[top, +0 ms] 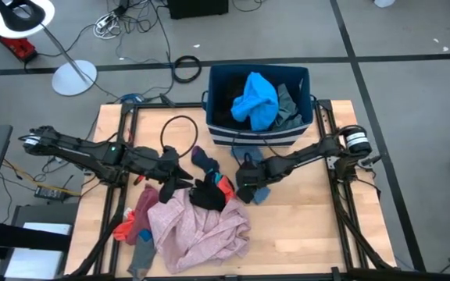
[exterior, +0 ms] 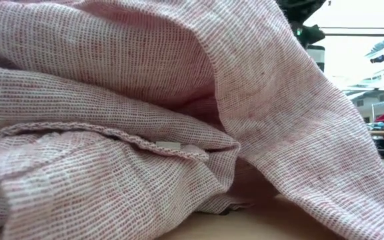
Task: Sort clothes
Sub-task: Put the bottom blue socks into the blue bin
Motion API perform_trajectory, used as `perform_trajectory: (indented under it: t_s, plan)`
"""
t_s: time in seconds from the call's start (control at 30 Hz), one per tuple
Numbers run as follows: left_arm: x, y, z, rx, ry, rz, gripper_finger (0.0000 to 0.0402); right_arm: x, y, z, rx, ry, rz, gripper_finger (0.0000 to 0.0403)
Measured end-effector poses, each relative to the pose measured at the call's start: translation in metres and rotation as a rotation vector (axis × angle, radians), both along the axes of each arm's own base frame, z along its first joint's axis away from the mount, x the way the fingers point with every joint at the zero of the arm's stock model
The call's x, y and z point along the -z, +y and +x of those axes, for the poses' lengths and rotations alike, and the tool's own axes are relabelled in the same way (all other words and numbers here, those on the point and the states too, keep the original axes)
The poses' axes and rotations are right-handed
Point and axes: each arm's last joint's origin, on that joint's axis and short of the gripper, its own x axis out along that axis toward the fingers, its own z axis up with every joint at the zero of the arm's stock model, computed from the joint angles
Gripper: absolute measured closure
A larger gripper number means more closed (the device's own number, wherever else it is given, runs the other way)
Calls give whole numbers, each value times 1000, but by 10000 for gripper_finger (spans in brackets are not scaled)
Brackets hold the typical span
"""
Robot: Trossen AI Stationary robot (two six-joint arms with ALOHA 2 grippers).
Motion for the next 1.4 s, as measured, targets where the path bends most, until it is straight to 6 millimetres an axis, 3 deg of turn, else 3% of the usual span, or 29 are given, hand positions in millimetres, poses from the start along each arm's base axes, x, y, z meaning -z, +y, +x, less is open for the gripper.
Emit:
perform_trajectory:
  t_s: [0.13, 0.3, 0.5, 0.67, 0.93, 1.17, 1.4]
  plan:
    - [0, 0, 0, 5, 3, 8, 255, 3, 2, 0, 51, 15, 46, 263]
    - [2, -1, -1, 58, 16, 38, 255, -14, 10, -7, 38, -23, 50, 380]
    - [2, -1, -1, 84, 11, 79, 255, -49, 15, -20, 105, -119, 31, 396]
    - [2, -1, -6, 140, 22, 111, 255, -88, 22, -37, 118, -151, -6, 399]
    - [2, 0, -6, 149, 17, 136, 255, -174, 21, -52, 99, -163, -168, 401]
    - [2, 0, -6, 151, 12, 141, 255, -252, 0, -64, 126, -282, -331, 402]
    - [-2, -1, -3, 148, -37, 133, 255, -315, -37, -84, 206, -416, -499, 402]
